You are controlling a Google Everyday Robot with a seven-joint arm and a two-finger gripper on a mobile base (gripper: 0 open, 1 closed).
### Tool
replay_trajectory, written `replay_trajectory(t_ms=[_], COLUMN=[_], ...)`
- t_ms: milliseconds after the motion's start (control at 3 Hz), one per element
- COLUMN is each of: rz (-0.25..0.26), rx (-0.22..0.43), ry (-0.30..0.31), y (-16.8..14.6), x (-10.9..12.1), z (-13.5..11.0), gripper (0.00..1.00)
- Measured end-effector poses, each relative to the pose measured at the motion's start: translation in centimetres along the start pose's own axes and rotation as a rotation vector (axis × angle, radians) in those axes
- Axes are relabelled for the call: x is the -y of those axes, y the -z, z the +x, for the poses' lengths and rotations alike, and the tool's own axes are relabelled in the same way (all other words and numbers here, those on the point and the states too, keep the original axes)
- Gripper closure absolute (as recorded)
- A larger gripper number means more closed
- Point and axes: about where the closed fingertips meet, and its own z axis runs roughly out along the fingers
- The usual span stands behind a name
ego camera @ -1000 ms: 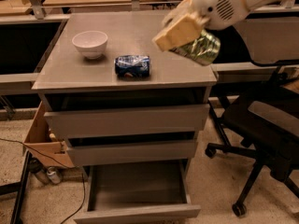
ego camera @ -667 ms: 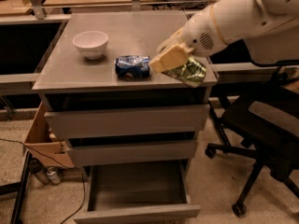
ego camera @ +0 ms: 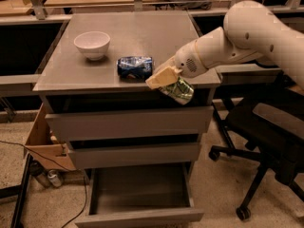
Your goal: Place green can into bottom drawer
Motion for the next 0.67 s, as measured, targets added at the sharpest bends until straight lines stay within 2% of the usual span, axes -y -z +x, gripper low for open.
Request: replay_trajectory(t_ms=[333,667], rz=[-0.027,-0.035], rx=[-0.009,-0.016], ry=[-0.05,-0.051], y=[-2.62,-2.91], x=[1.66,1.45], z=[1.87,2.21], gripper=[1.0,1.0])
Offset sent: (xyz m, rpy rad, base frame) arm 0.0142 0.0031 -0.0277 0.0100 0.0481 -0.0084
